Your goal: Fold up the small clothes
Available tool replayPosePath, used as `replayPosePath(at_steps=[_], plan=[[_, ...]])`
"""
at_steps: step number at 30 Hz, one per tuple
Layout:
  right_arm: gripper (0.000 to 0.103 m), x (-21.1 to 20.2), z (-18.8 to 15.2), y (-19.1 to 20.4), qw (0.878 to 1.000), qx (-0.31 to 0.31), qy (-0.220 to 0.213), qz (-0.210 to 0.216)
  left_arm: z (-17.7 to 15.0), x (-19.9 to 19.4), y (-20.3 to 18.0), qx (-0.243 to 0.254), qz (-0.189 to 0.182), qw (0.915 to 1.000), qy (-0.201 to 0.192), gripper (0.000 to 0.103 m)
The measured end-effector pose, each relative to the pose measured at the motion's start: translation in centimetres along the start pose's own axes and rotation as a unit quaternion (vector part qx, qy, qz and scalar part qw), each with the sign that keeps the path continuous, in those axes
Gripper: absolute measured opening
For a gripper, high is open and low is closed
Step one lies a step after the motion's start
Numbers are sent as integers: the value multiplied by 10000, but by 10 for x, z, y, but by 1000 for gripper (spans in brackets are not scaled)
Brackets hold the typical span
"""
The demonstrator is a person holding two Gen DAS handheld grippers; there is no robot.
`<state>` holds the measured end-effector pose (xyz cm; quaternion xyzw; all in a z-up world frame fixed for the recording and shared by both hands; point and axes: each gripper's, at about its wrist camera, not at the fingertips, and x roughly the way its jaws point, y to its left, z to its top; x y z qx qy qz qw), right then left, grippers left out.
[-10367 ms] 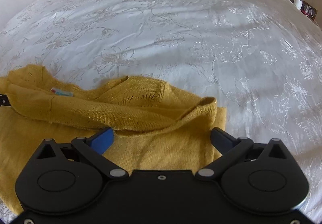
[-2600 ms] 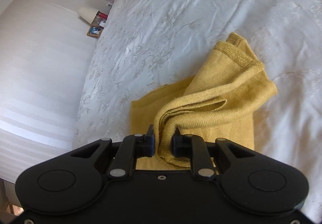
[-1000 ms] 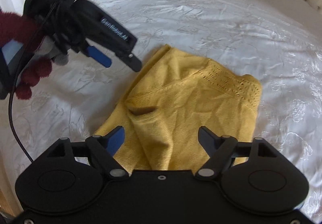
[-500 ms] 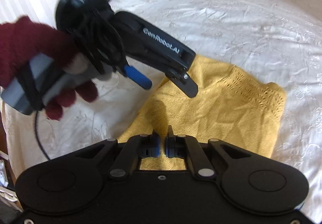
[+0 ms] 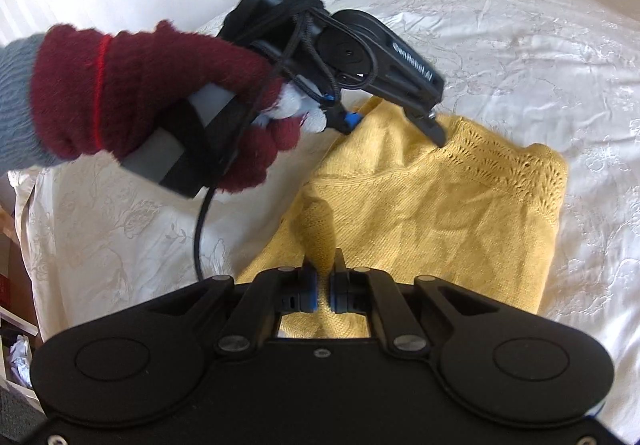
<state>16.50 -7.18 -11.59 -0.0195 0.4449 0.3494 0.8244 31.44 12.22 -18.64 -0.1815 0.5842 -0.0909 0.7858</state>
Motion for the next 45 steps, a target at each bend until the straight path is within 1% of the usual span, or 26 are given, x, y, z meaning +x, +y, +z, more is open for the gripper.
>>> replayPosePath(at_steps=[1, 2, 3, 6, 10, 13, 15, 17, 18, 19, 20, 22, 24, 26, 28, 29, 30, 31, 32, 33, 36, 39, 40, 41, 43, 45], plan=[[12, 0, -1, 1, 10000, -3, 15, 0, 2, 2, 1, 66, 14, 10000, 70, 32], [12, 1, -2, 1, 10000, -11, 26, -7, 2, 2, 3, 92, -12, 10000, 36, 13], [12, 1, -1, 2, 10000, -27, 29, -27, 2, -1, 4, 91, 22, 10000, -30, 8], [12, 0, 1, 5, 9999, -100, -2, -81, 1, -15, 1, 274, 68, 9995, -149, 8], [12, 0, 3, 16, 9995, -309, -59, -22, 4, -41, -14, 976, 195, 9943, -373, 8], [13, 18, 1, 27, 9979, -636, 125, 11, 8, -37, -5, 984, 231, 9947, -177, 8], [15, 37, -2, 34, 9954, -885, 362, -79, 8, -24, 5, 949, 376, 9948, -8, 9], [22, 55, -6, 38, 9927, -1026, 626, -138, 5, -9, 14, 967, 601, 9935, 95, 14], [22, 61, -8, 41, 9915, -1077, 718, -149, 3, -5, 17, 968, 593, 9935, 80, 14], [28, 65, -10, 44, 9898, -1166, 804, -131, 2, -4, 19, 962, 555, 9938, 41, 16], [42, 67, -13, 47, 9886, -1253, 834, -88, 2, -4, 22, 953, 529, 9940, 3, 18], [57, 65, -16, 53, 9871, -1352, 845, 132, 1, -5, 23, 969, 489, 9941, -54, 20], [57, 61, -20, 58, 9855, -1425, 854, 344, 1, -7, 25, 1031, 494, 9934, -101, 24], [57, 57, -24, 62, 9839, -1516, 865, 389, -2, -12, 27, 1115, 511, 9923, -155, 29], [57, 49, -25, 62, 9850, -1428, 856, 451, -6, -17, 28, 1152, 541, 9916, -231, 32], [58, 44, -25, 59, 9865, -1314, 842, 490, -9, -20, 28, 1187, 669, 9903, -263, 51], [59, 39, -26, 56, 9881, -1196, 817, 522, -13, -21, 29, 1250, 957, 9872, -272, 70], [61, 32, -26, 52, 9895, -1064, 787, 574, -16, -22, 31, 1328, 1246, 9829, -276, 99], [65, 26, -28, 49, 9906, -964, 756, 613, -20, -24, 35, 1374, 1453, 9794, -293, 103], [67, 19, -29, 46, 9913, -900, 720, 632, -23, -27, 40, 1319, 1489, 9795, -314, 103], [79, 3, -31, 37, 9930, -795, 605, 630, -32, -45, 58, 747, 1326, 9876, -397, 103], [88, -7, -33, 31, 9955, -535, 520, 589, -48, -67, 63, 368, 1217, 9901, -602, 103], [95, -10, -34, 29, 9962, -408, 507, 572, -54, -74, 62, 288, 1170, 9905, -659, 103], [98, -12, -36, 26, 9968, -261, 500, 568, -61, -80, 60, 218, 1107, 9911, -701, 103], [99, -16, -40, 21, 9971, 9, 496, 569, -75, -90, 54, 115, 985, 9921, -768, 103], [102, -18, -44, 20, 9971, 232, 531, 499, -91, -97, 46, 76, 875, 9930, -789, 103]])
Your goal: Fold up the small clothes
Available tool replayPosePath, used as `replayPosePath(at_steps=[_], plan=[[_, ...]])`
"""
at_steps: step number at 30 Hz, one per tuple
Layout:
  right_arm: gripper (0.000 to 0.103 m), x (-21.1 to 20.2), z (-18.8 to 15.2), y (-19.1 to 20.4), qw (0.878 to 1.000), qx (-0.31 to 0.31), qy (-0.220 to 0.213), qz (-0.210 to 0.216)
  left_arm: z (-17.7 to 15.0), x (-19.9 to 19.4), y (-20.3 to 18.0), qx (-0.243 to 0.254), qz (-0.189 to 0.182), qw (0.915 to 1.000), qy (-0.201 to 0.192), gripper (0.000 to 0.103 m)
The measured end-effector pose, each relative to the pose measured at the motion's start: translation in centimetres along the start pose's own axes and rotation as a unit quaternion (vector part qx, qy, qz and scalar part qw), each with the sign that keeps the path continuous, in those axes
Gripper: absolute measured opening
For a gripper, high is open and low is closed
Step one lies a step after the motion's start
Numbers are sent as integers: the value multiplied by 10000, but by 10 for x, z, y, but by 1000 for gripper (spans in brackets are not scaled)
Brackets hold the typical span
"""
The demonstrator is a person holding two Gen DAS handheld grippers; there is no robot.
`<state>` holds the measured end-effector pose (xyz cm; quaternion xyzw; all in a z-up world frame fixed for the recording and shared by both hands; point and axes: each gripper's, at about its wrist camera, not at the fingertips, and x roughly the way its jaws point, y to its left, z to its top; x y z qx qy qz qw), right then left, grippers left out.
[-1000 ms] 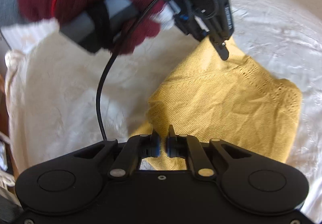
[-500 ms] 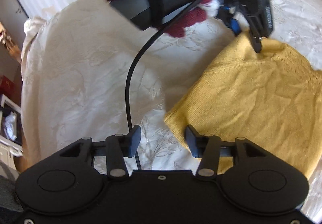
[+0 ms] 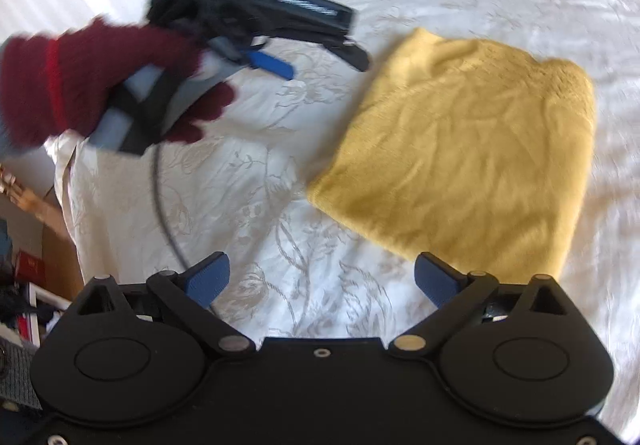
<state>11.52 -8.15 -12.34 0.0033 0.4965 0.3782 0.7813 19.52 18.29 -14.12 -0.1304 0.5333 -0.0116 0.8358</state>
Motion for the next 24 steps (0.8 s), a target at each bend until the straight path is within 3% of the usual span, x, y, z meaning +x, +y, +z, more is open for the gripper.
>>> replayPosePath(at_steps=[11, 19, 24], plan=[[102, -29, -1, -56, 9933, 1023, -238, -486, -55, -5, -40, 27, -394, 9989, 251, 103], [102, -34, 33, -113, 9859, 1449, -464, -693, -54, 18, -48, 125, -430, 9981, 414, 103], [102, -16, 49, -149, 9801, 1845, -470, -554, -49, 45, -48, 152, -384, 9967, 706, 103]])
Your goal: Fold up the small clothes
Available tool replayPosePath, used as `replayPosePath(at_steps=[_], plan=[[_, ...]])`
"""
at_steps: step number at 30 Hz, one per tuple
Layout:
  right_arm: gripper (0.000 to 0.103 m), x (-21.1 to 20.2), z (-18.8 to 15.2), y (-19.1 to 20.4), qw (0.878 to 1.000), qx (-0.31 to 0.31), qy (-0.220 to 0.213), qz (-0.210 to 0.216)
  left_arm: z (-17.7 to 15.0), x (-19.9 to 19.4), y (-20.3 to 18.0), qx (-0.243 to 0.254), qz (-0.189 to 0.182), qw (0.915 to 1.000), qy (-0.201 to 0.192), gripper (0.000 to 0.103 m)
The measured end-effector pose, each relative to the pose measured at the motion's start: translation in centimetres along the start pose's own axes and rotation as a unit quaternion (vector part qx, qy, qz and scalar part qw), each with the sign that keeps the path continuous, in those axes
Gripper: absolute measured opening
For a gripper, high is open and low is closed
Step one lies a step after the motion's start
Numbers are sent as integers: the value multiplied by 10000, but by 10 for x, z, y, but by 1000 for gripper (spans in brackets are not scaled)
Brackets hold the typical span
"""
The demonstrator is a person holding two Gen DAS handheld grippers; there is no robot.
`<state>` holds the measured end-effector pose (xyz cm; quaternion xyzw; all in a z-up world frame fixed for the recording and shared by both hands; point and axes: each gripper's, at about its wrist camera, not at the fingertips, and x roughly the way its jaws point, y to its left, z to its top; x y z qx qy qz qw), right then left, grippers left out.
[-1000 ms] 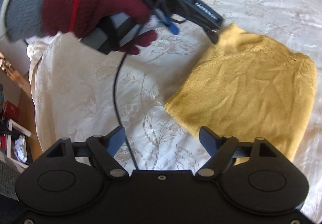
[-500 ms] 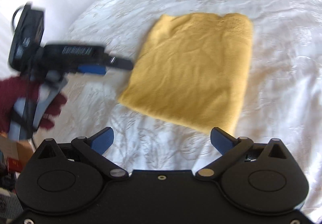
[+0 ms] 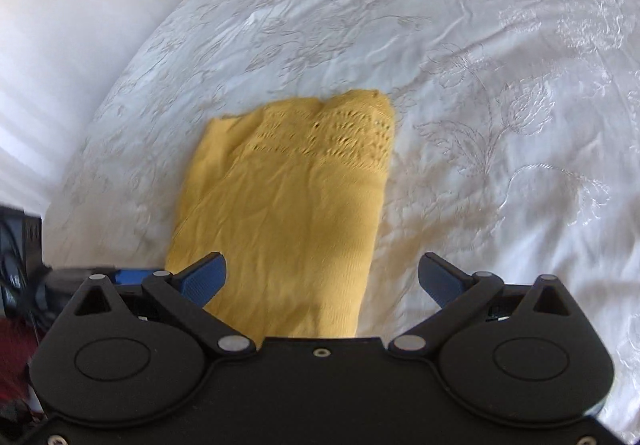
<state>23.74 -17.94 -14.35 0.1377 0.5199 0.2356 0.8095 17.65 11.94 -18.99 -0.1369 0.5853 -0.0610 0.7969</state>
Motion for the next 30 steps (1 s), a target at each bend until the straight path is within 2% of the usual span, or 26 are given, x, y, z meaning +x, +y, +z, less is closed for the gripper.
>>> replayPosePath(at_steps=[4, 12, 19, 21, 22, 23, 24, 25, 26, 30], plan=[[102, 24, 14, -18, 9991, 377, 93, 188, 5, 17, -2, 21, -104, 9998, 138, 103], [103, 74, 35, -36, 9930, 807, 326, 794, 23, 33, -4, 77, -320, 9994, 62, 103], [103, 97, 49, -25, 9887, 707, 400, 1261, 28, 33, 2, 6, -672, 9977, -30, 102], [98, 98, 51, -24, 9882, 724, 436, 1274, 29, 32, 7, -144, -816, 9966, -5, 101], [79, 97, 52, -23, 9886, 719, 447, 1244, 30, 30, 9, -270, -846, 9960, -16, 92], [54, 95, 52, -23, 9903, 676, 458, 1127, 31, 27, 10, -347, -818, 9960, -47, 73], [49, 92, 51, -23, 9924, 618, 457, 964, 31, 25, 11, -361, -805, 9961, -68, 61], [49, 89, 51, -24, 9926, 607, 465, 946, 31, 23, 11, -362, -920, 9951, -67, 39], [47, 86, 50, -23, 9925, 601, 466, 954, 31, 21, 10, -387, -1078, 9934, -49, 30], [44, 67, 50, -4, 9963, 318, 355, 712, 28, 8, -16, 128, -1078, 9939, -187, 28]])
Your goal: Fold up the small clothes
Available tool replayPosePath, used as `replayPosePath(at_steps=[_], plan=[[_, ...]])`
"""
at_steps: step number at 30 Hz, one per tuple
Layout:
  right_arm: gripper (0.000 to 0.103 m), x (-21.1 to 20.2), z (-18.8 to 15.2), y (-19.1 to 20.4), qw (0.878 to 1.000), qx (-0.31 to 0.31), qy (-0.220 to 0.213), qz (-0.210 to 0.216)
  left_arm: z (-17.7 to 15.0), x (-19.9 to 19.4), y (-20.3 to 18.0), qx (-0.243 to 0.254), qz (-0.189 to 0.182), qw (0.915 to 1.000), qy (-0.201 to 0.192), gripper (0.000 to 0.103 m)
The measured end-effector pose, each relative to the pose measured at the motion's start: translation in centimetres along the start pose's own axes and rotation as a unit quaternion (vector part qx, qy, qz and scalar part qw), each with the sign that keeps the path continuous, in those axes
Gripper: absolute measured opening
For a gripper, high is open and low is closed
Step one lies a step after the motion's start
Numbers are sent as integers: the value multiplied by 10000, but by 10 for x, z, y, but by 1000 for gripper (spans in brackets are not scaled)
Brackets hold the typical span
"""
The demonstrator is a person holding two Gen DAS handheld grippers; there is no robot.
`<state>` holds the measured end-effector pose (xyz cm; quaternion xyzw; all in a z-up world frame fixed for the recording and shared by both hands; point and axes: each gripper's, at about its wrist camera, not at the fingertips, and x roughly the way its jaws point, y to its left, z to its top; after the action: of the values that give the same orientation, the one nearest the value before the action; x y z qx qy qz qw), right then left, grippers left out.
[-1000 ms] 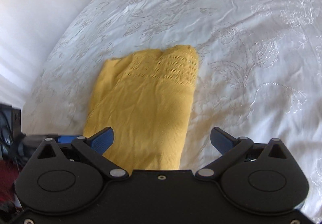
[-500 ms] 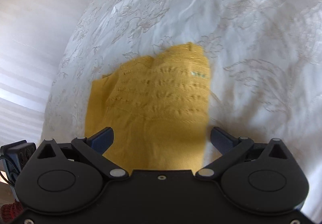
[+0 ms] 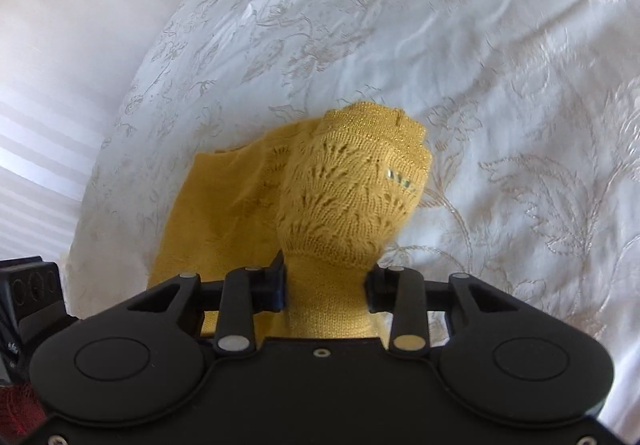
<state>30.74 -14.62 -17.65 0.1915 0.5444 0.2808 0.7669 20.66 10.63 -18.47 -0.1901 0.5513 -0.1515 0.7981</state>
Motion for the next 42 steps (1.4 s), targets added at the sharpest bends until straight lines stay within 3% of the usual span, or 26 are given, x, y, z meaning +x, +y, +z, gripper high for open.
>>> replayPosePath(at_steps=[5, 13, 18, 24, 26, 29, 31, 32, 36, 39, 42], plan=[[43, -36, -15, 27, 9997, -38, -253, 30, -7, -21, -31, 183, -270, 9993, -173, 27], [43, -109, -73, 40, 9979, 240, -588, 130, -59, -65, -67, 525, -603, 9966, -191, 28], [43, -130, -123, 37, 9979, 385, -500, 171, -103, -69, -92, 743, -519, 9959, -25, 28], [43, -141, -159, 27, 9984, 352, -403, 195, -140, -58, -102, 614, -316, 9976, 26, 29], [43, -144, -164, 22, 9984, 209, -514, -58, -153, -52, -93, 410, -52, 9991, 28, 33], [44, -131, -167, 5, 9907, -271, -337, -1294, -172, -31, -71, 127, 707, 9963, 463, 40], [44, -122, -170, -14, 9795, -187, -117, -2001, -185, -23, -53, -162, 785, 9942, 712, 40], [45, -124, -172, -22, 9763, -64, -120, -2161, -189, -25, -48, -314, 743, 9945, 668, 40], [46, -150, -180, -29, 9788, 189, -549, -1965, -189, -45, -45, -453, 805, 9945, 493, 40], [49, -160, -183, -19, 9793, 2, -743, -1880, -179, -65, -60, 36, 1038, 9945, 149, 39], [60, -156, -182, -6, 9794, -202, -857, -1818, -165, -78, -78, 624, 1125, 9914, -235, 40]])
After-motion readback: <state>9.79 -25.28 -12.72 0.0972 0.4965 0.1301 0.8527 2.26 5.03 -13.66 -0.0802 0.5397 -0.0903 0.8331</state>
